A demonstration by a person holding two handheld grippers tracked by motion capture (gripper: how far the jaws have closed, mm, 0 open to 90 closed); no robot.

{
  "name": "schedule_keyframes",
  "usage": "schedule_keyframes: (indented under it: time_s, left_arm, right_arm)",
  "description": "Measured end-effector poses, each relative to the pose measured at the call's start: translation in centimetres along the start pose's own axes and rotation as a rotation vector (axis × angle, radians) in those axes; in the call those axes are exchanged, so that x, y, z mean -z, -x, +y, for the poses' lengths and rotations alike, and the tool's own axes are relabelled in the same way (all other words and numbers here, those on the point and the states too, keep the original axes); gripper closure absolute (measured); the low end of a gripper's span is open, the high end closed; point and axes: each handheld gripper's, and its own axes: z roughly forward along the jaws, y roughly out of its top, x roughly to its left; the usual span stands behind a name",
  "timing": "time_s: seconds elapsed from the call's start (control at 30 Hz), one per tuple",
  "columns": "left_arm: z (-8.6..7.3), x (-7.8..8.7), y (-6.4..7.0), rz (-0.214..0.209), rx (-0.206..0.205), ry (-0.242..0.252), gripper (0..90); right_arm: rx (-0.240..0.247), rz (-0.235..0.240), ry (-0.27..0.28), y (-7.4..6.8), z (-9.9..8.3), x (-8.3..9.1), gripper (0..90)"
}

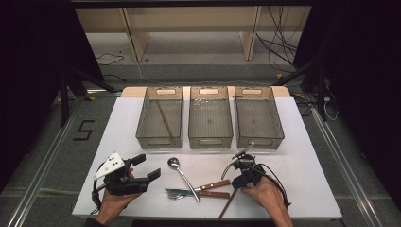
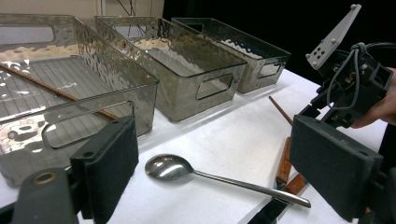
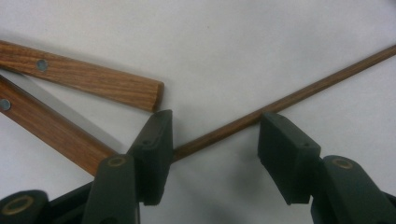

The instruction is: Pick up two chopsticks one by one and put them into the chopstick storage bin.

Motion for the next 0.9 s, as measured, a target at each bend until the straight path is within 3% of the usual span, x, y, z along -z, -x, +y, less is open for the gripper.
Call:
schedule_keyframes:
  time_s: [0.2,0.5,0.9]
  left_arm:
    - [0.00,0.00,0.02,0.000,-0.001,0.001,15.5]
    - [0.02,0.01,0.03,-0.001,-0.001,0.002,15.5]
    - [0.02,0.01,0.03,0.001,0.002,0.004,15.5]
  right_arm:
    - [-0.017,0.024,-0.003,0.07,0.04,-0.07,41.9]
    - [-0.041,-0.003,-0.020,-0.13,0.35,-0.38,36.0]
    - [-0.018,-0.046,-0.034,-0.51,0.49,-0.46,41.0]
